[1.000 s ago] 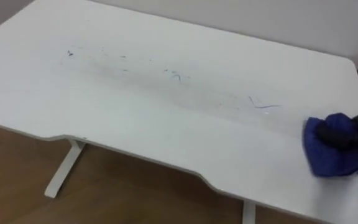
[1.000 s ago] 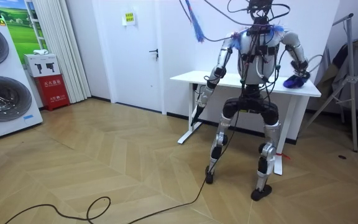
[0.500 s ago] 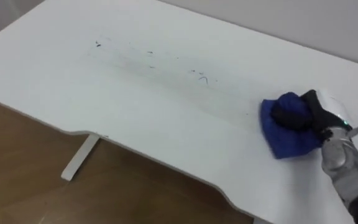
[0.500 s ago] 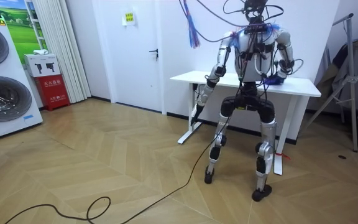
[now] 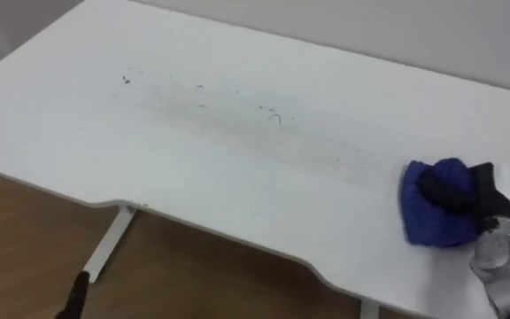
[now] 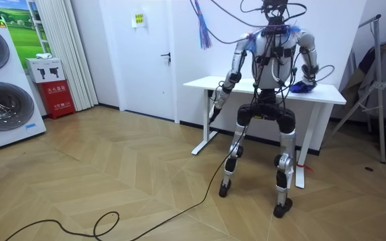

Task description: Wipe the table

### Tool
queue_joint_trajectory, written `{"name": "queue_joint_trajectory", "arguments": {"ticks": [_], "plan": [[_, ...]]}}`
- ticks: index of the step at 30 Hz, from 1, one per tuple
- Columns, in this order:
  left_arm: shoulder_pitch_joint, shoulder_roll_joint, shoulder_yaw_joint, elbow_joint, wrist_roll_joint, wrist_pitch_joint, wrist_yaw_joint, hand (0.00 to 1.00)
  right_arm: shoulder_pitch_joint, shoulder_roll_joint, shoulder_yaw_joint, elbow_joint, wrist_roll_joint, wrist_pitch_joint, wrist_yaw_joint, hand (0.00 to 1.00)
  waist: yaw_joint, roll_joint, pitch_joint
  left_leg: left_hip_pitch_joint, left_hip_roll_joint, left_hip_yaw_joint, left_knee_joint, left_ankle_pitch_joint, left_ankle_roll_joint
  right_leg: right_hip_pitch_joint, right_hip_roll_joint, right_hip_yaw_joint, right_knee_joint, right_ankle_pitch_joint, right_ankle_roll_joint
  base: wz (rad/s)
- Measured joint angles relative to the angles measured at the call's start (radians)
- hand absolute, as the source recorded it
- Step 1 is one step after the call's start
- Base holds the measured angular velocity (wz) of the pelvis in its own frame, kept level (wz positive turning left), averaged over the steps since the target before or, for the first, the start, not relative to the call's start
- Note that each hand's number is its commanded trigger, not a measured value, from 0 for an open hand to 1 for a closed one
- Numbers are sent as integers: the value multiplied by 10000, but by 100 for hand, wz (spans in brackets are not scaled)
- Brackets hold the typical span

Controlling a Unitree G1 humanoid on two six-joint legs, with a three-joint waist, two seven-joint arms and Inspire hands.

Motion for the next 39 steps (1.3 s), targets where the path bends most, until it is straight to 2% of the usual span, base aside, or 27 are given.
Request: {"name": "queue_joint_trajectory", "arguments": {"ticks": [1,3,4,6,8,9,10,11,12,14,15,17,20,22,24,25,26,27,28,29,30,31,32,33,35,37,39], "plan": [[14,-119,-25,129,-41,29,-64,0,-300,90,225,-49,-27,-4,326,100,203,10,18,-11,-3,-10,-200,135,91,-232,195,277,29,-48,-581,0],[141,-54,-34,242,-39,161,-71,0,-563,82,453,-58,-22,-1,684,100,473,-135,58,-115,-1,-157,-484,257,-38,-430,277,300,75,-105,-683,19],[374,18,-36,225,-38,347,-43,0,-711,80,456,-20,11,-2,802,100,532,-250,124,-250,-2,-288,-507,329,-103,-514,343,365,98,-117,-643,33],[819,78,-32,223,-46,593,-61,0,-961,34,442,298,149,-38,857,100,667,-337,150,-407,-17,-433,-430,342,-126,-541,381,385,45,-123,-614,31],[1546,131,-35,224,-54,855,-127,0,-1067,-130,418,1083,404,-305,868,100,583,-330,155,-423,-115,-756,-403,342,-126,-243,383,335,-129,-63,-512,44],[1673,156,-10,224,-23,872,-162,0,-944,-174,338,1179,414,-418,859,100,502,-327,157,-424,-145,-883,-399,342,-126,-117,380,217,-215,-22,-434,57],[1870,193,87,221,13,880,-201,0,-540,-167,-3,1179,398,-678,780,100,385,-310,169,-417,-191,-1076,-391,341,-125,56,375,113,-314,40,-252,44],[1997,204,296,207,87,876,-287,0,-130,-172,-300,1176,337,-927,591,100,340,-341,162,-373,-257,-1132,-388,335,-115,216,324,51,-429,97,132,34],[2033,207,403,207,96,876,-312,0,64,-180,-437,1180,348,-1012,496,100,301,-356,158,-343,-293,-1136,-388,328,-107,295,286,15,-478,102,305,21],[2101,267,637,198,99,864,-330,0,923,-222,-1020,1189,445,-1248,82,100,-185,-379,145,-158,-391,-1238,-368,282,-28,756,161,-476,-598,50,613,31],[2104,298,658,199,132,862,-333,0,1170,-244,-1198,1188,444,-1307,1,100,-334,-397,128,-109,-436,-1299,-354,269,-5,885,132,-516,-637,22,685,31],[2091,399,769,200,538,733,-315,0,2146,-510,-1859,1260,508,-1461,-85,100,-708,-423,-64,-72,-468,-1324,-212,199,76,1077,129,-527,-694,21,690,13],[1691,471,765,260,1002,529,-230,0,2551,-952,-2081,1690,1030,-1540,-75,100,-1036,-367,-108,-179,-438,-1351,-31,204,-107,972,127,-426,-506,41,710,-2],[1293,465,669,336,924,391,-163,0,2511,-1157,-2126,1935,1317,-1484,-77,100,-1035,-286,-127,-391,-406,-1347,116,152,-183,864,149,-410,-482,91,772,-10],[954,406,533,321,860,304,-125,0,2246,-1225,-2111,1939,1466,-1140,-151,100,-809,-170,-109,-632,-364,-1320,232,118,-238,563,209,-272,-474,134,670,-24],[716,394,292,347,752,318,-99,0,1785,-1204,-1942,1984,1486,-785,-308,100,-598,-63,-93,-768,-323,-1323,297,125,-239,280,313,-65,-530,239,548,-56],[512,368,107,457,728,325,-102,0,1179,-999,-1796,2008,1493,-378,-418,100,-263,9,-71,-932,-287,-1323,283,158,-247,-56,342,-22,-524,378,520,-65],[433,319,78,557,759,328,-97,0,830,-870,-1710,2019,1492,-188,-493,100,-92,35,-66,-1024,-264,-1324,266,179,-254,-234,361,2,-511,494,500,-80],[215,201,-16,781,820,342,-78,0,2,-638,-1266,2025,1344,76,-589,100,244,97,-63,-1247,-221,-1324,240,239,-264,-633,404,42,-487,734,495,-67],[-1,67,-140,1033,862,374,-107,0,-978,-432,-733,2041,1092,193,-524,100,374,176,-24,-1499,-185,-1326,233,343,-269,-974,445,71,-440,880,485,-52],[-127,-14,-142,1183,845,386,-137,0,-1453,-266,-530,2041,917,207,-463,100,425,202,21,-1582,-176,-1327,184,410,-291,-1092,464,92,-443,911,491,-15],[-263,-86,-201,1397,846,407,-215,0,-2319,103,-119,2039,542,217,-203,100,545,285,128,-1685,-174,-1335,-13,579,-313,-1269,471,80,-473,936,514,4],[-261,-45,-387,1429,820,478,-280,0,-2904,419,360,2035,279,190,-20,100,774,287,184,-1689,-175,-1342,-291,748,-332,-1395,475,76,-519,968,494,8],[-256,-27,-434,1407,792,519,-298,0,-3092,481,592,2034,225,173,52,100,946,271,206,-1688,-177,-1343,-408,811,-338,-1416,477,75,-530,976,490,21],[-31,-2,-463,1321,740,724,-332,0,-3407,484,876,2034,188,146,318,100,1624,186,215,-1644,-266,-1600,-688,997,-278,-1365,446,-115,-574,975,429,41],[445,8,-461,1007,745,870,-383,0,-3386,479,881,2049,57,7,398,100,1689,134,221,-1589,-331,-1966,-758,1021,-284,-1023,442,-549,-759,940,459,58],[893,11,-416,981,749,928,-555,0,-2906,424,762,1902,-42,-96,368,100,1453,56,212,-1433,-412,-1987,-793,1022,-276,-585,326,-1081,-755,747,542,65]]}}
